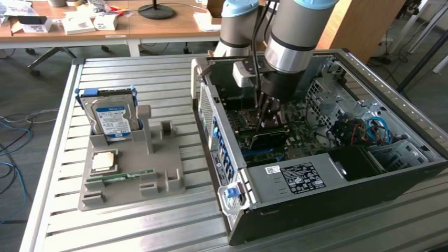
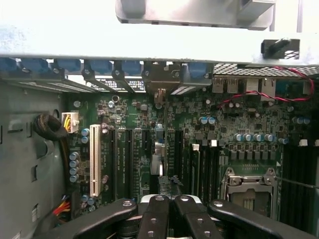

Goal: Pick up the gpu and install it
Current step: 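Press down on the gpu until it lock into place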

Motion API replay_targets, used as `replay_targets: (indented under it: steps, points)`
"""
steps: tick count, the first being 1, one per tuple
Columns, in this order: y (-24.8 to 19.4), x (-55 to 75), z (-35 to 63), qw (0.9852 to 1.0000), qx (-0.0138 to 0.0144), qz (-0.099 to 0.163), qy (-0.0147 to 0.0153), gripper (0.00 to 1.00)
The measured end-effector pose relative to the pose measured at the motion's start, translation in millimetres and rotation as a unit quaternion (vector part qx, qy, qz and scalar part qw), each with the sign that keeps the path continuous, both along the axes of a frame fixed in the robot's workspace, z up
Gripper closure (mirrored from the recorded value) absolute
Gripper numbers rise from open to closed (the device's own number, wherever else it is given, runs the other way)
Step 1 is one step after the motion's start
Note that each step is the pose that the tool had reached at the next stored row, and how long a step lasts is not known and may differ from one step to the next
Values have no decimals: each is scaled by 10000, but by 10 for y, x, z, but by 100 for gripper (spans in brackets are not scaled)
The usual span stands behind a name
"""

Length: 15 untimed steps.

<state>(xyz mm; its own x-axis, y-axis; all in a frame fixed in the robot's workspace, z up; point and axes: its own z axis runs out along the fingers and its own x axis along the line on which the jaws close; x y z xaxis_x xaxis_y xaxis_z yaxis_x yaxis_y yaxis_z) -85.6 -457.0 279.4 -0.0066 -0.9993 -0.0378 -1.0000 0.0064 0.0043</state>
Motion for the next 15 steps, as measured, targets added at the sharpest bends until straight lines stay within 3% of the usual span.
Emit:
replay_targets:
  steps: [15]
  points:
    - [16, -18, -77, 10000, 0, 0, 0, 89]
